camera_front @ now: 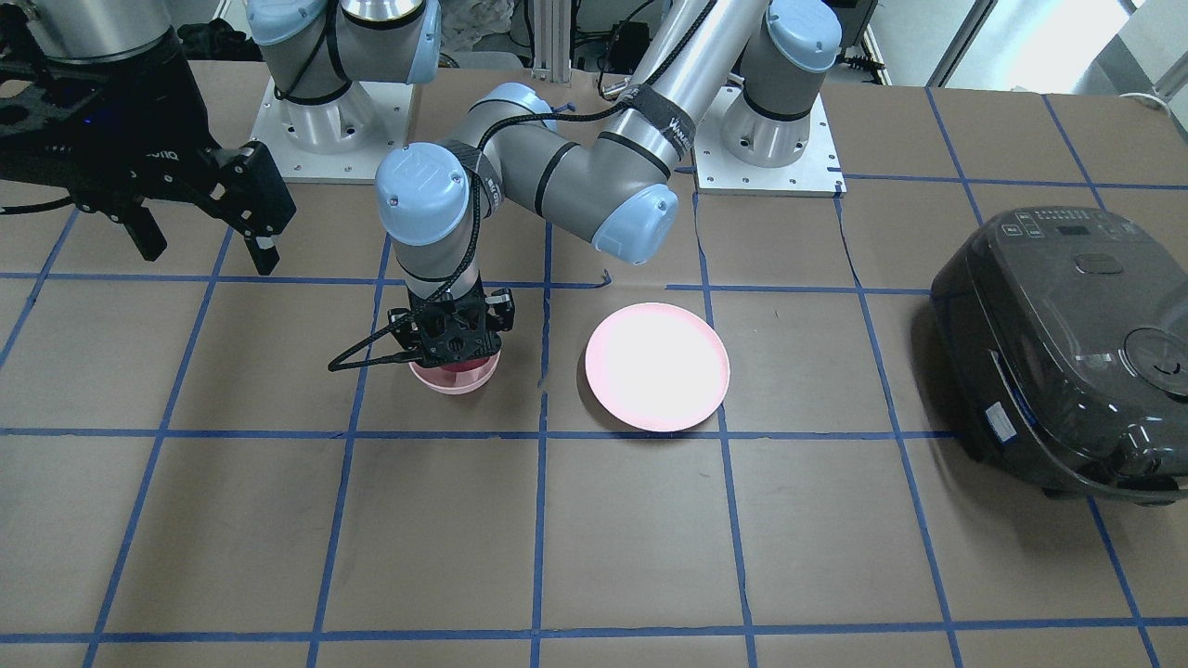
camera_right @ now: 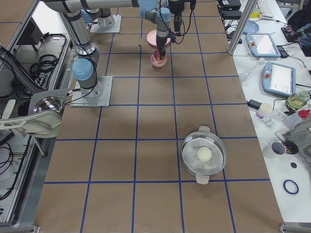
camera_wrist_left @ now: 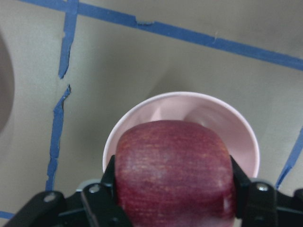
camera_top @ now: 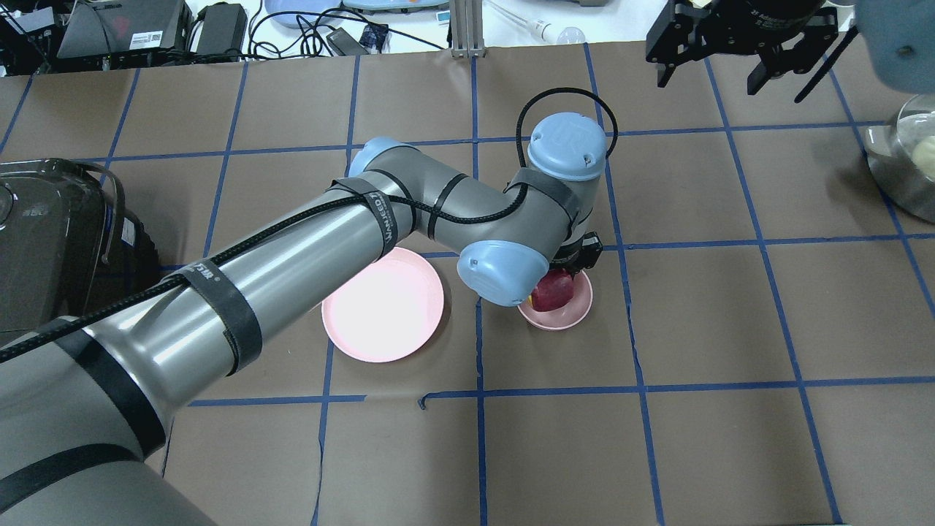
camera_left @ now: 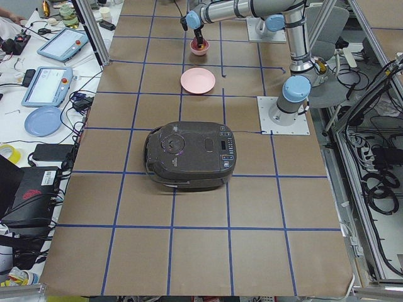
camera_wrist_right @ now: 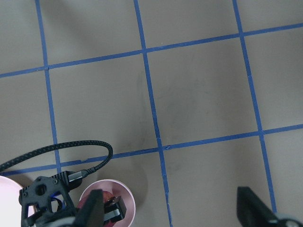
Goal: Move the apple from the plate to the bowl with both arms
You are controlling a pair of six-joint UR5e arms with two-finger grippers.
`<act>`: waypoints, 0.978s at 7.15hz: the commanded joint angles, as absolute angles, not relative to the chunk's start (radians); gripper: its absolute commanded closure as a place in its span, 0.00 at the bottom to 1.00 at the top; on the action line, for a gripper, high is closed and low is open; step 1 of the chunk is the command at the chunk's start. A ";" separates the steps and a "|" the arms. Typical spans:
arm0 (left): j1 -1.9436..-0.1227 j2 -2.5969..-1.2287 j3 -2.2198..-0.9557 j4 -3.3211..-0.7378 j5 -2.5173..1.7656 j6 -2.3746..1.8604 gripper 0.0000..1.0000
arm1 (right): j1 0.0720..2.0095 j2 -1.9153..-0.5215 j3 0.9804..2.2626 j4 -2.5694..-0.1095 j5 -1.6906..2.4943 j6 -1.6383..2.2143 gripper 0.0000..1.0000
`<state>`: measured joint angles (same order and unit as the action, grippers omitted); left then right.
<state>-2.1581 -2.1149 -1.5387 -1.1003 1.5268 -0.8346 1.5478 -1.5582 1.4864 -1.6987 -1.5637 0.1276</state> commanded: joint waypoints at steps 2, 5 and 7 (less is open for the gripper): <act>-2.158 -2.132 -1.540 -1.094 1.470 -0.879 1.00 | 1.548 -1.552 1.456 -1.550 -1.545 0.118 0.00; -2.158 -2.128 -1.566 -1.097 1.474 -0.873 0.19 | 1.548 -1.552 1.457 -1.551 -1.545 0.118 0.00; -2.155 -2.109 -1.601 -1.092 1.572 -0.839 0.00 | 1.548 -1.552 1.462 -1.563 -1.545 0.118 0.00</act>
<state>-2.1568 -2.1180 -1.5840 -1.0948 1.5237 -0.8598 1.5478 -1.5524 1.4603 -1.5560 -1.5445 0.1181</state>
